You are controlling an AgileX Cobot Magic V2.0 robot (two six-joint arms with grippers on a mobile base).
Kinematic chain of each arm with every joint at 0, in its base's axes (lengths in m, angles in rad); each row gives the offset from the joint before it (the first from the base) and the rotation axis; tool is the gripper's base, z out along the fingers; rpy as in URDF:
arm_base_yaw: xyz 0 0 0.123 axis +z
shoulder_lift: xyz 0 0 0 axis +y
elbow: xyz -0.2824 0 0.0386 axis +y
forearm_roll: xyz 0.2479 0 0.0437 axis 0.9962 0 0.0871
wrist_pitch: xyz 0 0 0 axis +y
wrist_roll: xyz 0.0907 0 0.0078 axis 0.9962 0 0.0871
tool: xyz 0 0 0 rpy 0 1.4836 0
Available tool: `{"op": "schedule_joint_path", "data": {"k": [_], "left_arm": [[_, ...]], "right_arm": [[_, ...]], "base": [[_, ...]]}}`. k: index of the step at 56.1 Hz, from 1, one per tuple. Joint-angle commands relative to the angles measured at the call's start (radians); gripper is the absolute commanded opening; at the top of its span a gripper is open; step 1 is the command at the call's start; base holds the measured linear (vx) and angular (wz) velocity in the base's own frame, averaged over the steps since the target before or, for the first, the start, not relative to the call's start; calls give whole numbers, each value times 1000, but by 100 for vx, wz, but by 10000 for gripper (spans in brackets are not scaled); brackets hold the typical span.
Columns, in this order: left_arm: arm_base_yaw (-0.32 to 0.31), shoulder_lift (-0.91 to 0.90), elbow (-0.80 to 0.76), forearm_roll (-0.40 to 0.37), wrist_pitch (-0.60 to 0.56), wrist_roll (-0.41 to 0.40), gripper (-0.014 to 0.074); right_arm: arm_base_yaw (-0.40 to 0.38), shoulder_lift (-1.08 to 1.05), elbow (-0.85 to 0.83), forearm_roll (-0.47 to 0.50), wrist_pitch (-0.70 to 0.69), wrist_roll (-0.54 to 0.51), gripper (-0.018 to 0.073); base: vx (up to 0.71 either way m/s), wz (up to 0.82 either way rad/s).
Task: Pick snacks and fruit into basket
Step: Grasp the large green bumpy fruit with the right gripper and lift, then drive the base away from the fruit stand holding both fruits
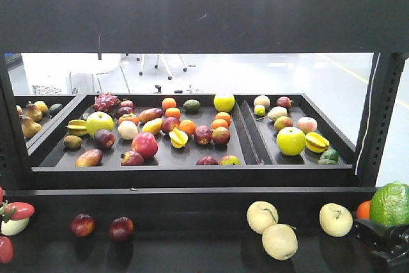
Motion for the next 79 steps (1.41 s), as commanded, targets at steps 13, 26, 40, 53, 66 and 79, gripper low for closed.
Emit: {"op": "schedule_joint_path", "data": {"k": [13, 26, 40, 53, 66, 79], "left_arm": [[0, -9, -27, -9, -79, -2, 0], [0, -9, -27, -9, -79, -2, 0], [0, -9, -27, -9, -79, -2, 0], [0, -9, -27, -9, -79, -2, 0], [0, -9, -27, -9, -78, -2, 0], [0, -9, -27, -9, -78, -2, 0]], "right_arm": [[-6, -8, -28, -29, -84, -1, -8], [-6, -8, -28, -29, -84, -1, -8], [-6, -8, -28, -29, -84, -1, -8], [-6, -8, -28, -29, -84, -1, -8], [-6, -8, -28, -29, -84, -1, -8], [-6, -8, -28, -29, -84, -1, -8]], "base": [[0, 0], [0, 0], [0, 0], [0, 0], [-1, -6], [-4, -15]]}}
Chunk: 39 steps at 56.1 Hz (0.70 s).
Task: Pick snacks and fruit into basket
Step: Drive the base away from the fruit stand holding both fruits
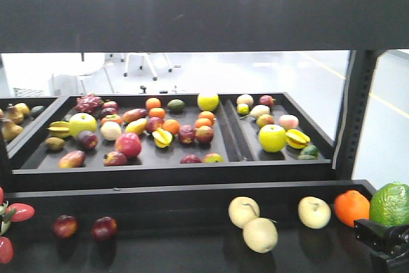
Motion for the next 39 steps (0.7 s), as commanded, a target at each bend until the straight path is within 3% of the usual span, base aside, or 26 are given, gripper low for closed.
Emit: {"op": "schedule_joint_path", "data": {"k": [1, 39], "left_arm": [[0, -9, -27, -10, -78, -2, 0], [0, -5, -27, -10, -78, -2, 0]], "right_arm": [[-6, -8, -28, -26, -84, -1, -8], [-6, -8, -28, -26, -84, -1, -8]], "base": [[-7, -23], [-14, -23]]}}
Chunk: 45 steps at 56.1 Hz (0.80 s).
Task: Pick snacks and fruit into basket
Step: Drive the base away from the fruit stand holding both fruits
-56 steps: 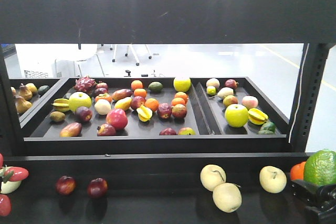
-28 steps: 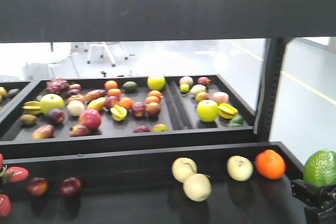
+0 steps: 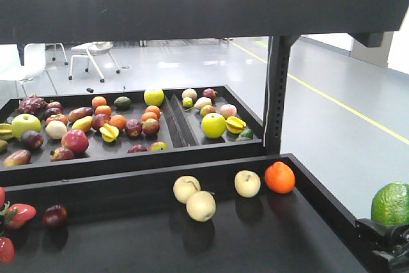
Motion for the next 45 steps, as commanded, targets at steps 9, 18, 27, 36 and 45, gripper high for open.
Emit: {"op": "schedule_joint_path", "data": {"k": [9, 18, 27, 36, 45], "left_arm": [[0, -5, -27, -10, -78, -2, 0], [0, -5, -27, -10, -78, -2, 0], [0, -5, -27, -10, -78, -2, 0], [0, -5, -27, -10, -78, -2, 0], [0, -5, -27, -10, -78, -2, 0]], "right_arm": [[-6, -8, -28, -26, -84, -1, -8], [-6, -8, -28, -26, -84, -1, -8], [-6, -8, -28, -26, -84, -1, -8], [-6, -8, -28, -26, -84, -1, -8], [-6, -8, -28, -26, -84, -1, -8]], "base": [[-26, 1], [-29, 5], [-31, 5], [-33, 4], [-36, 3]]}}
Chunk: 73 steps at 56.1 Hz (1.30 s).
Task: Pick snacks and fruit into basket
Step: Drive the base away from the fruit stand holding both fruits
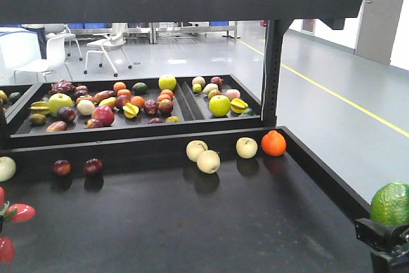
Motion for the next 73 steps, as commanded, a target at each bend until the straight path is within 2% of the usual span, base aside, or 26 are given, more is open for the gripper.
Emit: {"op": "schedule_joint_path", "data": {"k": [1, 73], "left_arm": [[0, -5, -27, -10, -78, -2, 0], [0, -5, -27, -10, -76, -2, 0]], "right_arm": [[-6, -8, -28, -26, -84, -1, -8], [-6, -8, -28, -26, -84, -1, -8]], "base": [[-37, 3], [-39, 1]]}}
